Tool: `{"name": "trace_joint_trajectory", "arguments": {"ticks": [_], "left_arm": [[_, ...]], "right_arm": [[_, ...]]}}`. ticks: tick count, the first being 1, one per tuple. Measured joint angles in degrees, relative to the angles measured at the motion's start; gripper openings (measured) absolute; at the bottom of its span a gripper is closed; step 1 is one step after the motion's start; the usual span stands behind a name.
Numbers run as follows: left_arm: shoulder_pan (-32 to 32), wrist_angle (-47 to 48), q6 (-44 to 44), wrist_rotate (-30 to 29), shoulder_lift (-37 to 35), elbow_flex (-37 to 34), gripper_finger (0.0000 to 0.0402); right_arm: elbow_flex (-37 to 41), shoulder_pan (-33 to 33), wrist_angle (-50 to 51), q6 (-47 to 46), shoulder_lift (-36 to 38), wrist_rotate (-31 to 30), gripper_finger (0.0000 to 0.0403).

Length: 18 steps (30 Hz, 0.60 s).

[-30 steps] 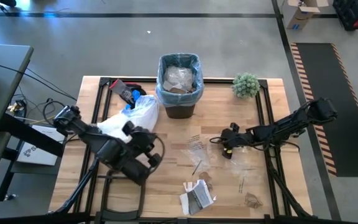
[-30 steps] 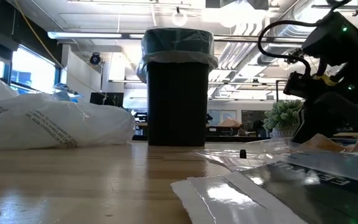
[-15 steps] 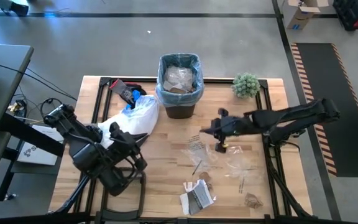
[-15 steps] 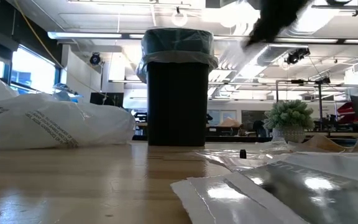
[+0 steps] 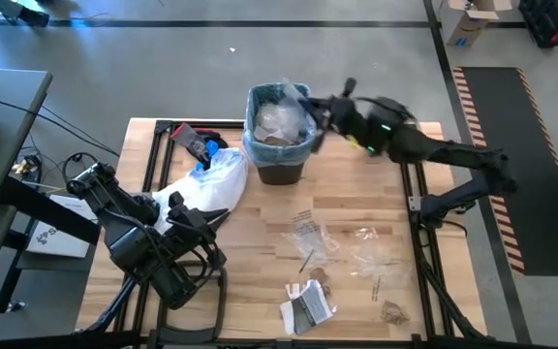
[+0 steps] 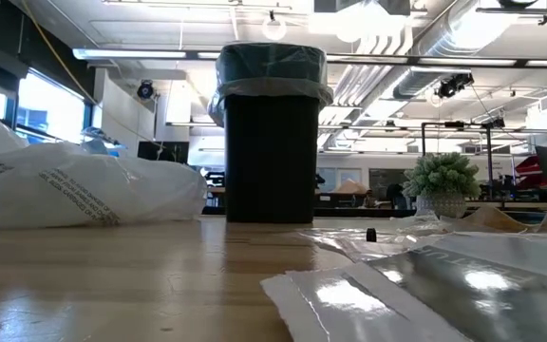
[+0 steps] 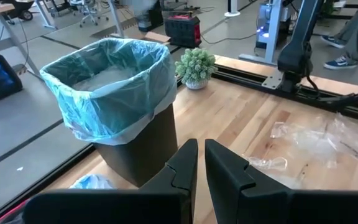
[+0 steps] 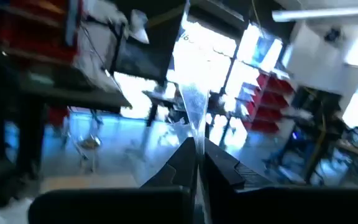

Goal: Place trash/remove bag and relplace

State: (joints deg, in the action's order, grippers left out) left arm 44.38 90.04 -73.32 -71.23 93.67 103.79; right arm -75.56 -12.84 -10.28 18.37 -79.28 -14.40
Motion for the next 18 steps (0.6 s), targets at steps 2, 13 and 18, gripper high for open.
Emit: {"name": "trace_joint_trajectory", "arguments": {"ticks": [2,13,18], "left_arm": [[0.0,0.0,0.0,0.0,0.0,0.0,0.0014],[0.0,0.0,0.8,0.0,0.2,0.0,0.0014],[0.0,0.0,1.0,0.1,0.2,0.0,0.0014]], "right_arm": [[0.1,-3.3,0.4,-1.5,-3.3,2.3,0.0],[-5.7,-9.1,15.4,-6.3,-12.6,5.7,0.002],[-12.2,-9.0,26.1,-6.1,-13.4,6.8,0.0095]]}}
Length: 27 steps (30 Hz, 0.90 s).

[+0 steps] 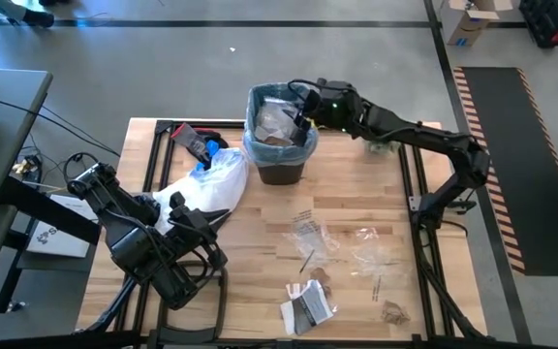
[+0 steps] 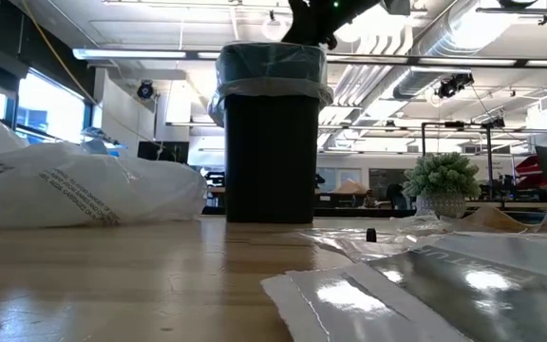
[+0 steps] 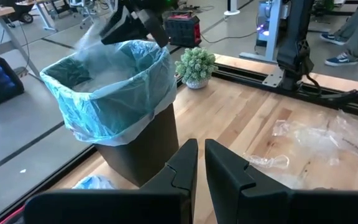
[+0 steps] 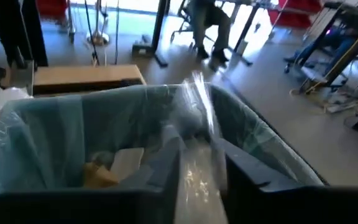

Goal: Place trash/remove bag and relplace

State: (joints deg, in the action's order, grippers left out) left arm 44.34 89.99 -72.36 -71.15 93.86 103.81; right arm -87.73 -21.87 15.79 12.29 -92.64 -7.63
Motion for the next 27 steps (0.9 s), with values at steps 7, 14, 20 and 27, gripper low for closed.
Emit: {"name": "trace_joint_trajectory", "arguments": {"ticks": [7,14,20,27], "left_arm": [[-0.1,-0.1,0.1,0.0,0.0,0.0,0.0014],[-0.1,-0.2,0.0,0.1,0.0,0.0,0.0014],[-0.1,-0.2,0.0,0.1,0.0,0.0,0.0014],[-0.3,-0.3,0.2,0.0,1.8,0.0,0.0014]], "right_arm": [[-8.8,0.0,13.0,-2.6,0.0,0.9,0.0182],[-14.4,2.1,23.1,0.1,2.3,10.1,0.02],[-5.8,8.8,35.4,5.2,8.6,30.7,0.0192],[20.3,25.0,32.4,-8.1,20.0,21.9,0.0173]]}}
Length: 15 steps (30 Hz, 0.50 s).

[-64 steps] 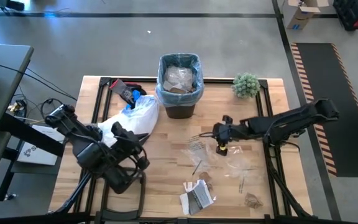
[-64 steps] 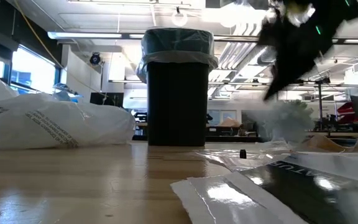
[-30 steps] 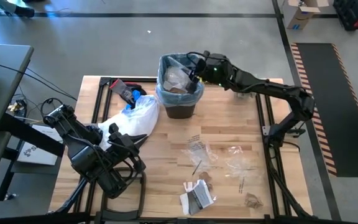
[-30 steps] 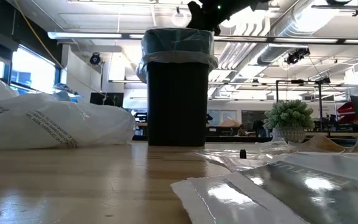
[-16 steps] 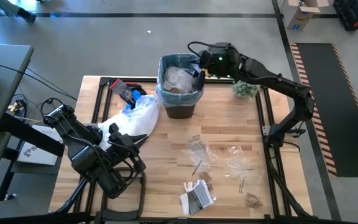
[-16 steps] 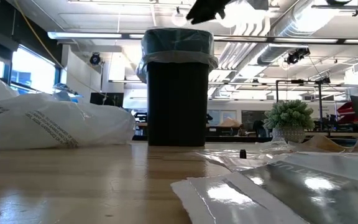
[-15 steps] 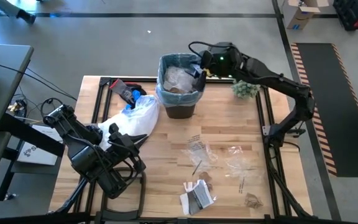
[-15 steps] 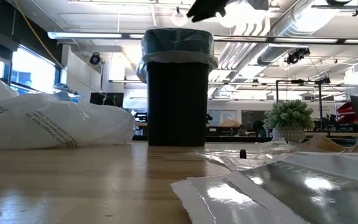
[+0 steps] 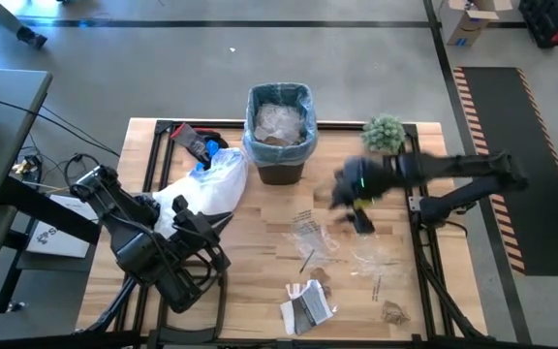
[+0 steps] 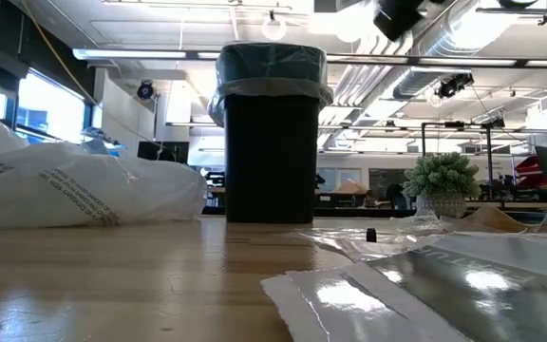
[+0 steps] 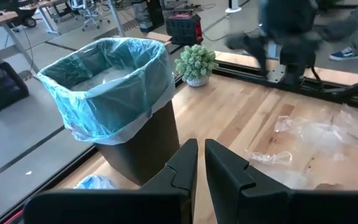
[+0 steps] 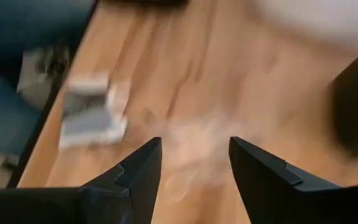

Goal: Place trash/remove bag and relplace

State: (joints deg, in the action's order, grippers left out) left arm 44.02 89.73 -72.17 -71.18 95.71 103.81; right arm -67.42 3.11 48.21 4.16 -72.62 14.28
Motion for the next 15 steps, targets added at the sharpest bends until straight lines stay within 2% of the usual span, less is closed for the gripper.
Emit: {"name": "trace_joint_trajectory", "arguments": {"ticks": [5,11,15], "left_arm": [[-1.1,0.0,0.0,0.1,1.8,0.0,0.0014],[-3.0,0.0,0.4,0.0,2.1,0.0,0.0014],[-4.7,0.0,1.8,0.0,2.1,0.0,0.0014]], "right_arm": [[18.1,10.3,-14.4,-17.3,7.4,0.7,0.0165],[33.8,19.7,-30.2,-41.3,10.7,1.0,0.0165],[40.9,22.2,-39.3,-46.6,10.0,-1.6,0.0169]]}}
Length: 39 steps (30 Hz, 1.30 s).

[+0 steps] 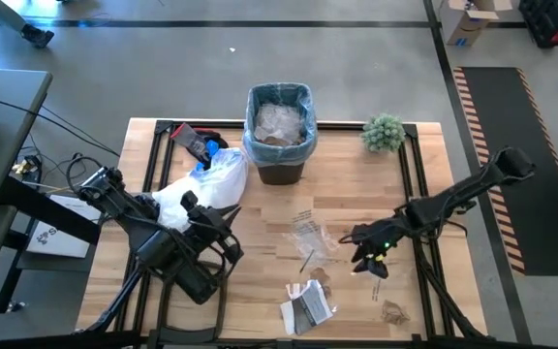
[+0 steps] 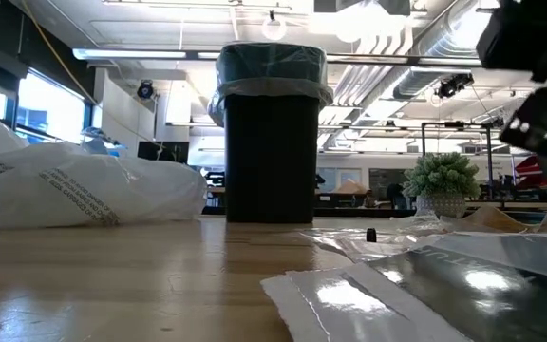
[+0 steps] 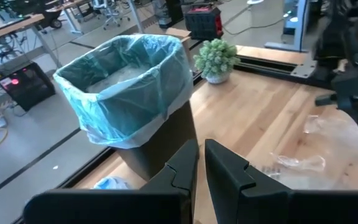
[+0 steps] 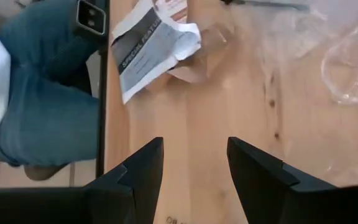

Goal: Place trash/remove bag and relplace

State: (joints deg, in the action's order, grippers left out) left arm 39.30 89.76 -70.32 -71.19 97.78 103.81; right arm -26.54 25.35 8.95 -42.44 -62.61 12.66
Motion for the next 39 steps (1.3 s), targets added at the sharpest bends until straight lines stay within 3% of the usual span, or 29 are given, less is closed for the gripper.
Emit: {"name": "trace_joint_trajectory", "arguments": {"ticks": [7,12,17,21,26,31,35,39], "left_arm": [[-2.1,0.0,1.5,1.0,0.0,0.0,0.0014],[-2.8,0.0,2.0,1.1,0.0,0.0,0.0014],[-2.8,0.0,2.0,1.1,0.0,0.0,0.0014],[-2.8,0.0,2.0,1.5,0.1,0.0,0.0014],[-2.8,0.0,1.9,2.0,0.2,0.0,0.0014],[-2.8,0.0,2.0,2.1,0.2,0.0,0.0014],[-2.8,0.0,1.8,2.2,0.2,0.0,0.0014],[-2.7,-0.1,1.6,2.4,0.2,0.0,0.0014]], "right_arm": [[-2.6,2.6,6.7,6.4,0.0,0.5,0.0254],[-4.9,6.0,20.9,7.3,-0.1,-11.5,0.0317],[-1.4,9.2,21.2,-0.2,-0.6,-21.5,0.035],[2.1,11.1,17.1,-5.2,-3.6,-25.8,0.0358],[2.6,13.3,15.6,-9.6,-11.6,-28.1,0.0359],[2.0,17.4,13.3,-16.5,-17.7,-35.0,0.0333],[2.0,19.9,13.5,-23.7,-19.2,-39.3,0.0279],[2.0,20.4,14.8,-27.4,-19.4,-40.7,0.0195]]}}
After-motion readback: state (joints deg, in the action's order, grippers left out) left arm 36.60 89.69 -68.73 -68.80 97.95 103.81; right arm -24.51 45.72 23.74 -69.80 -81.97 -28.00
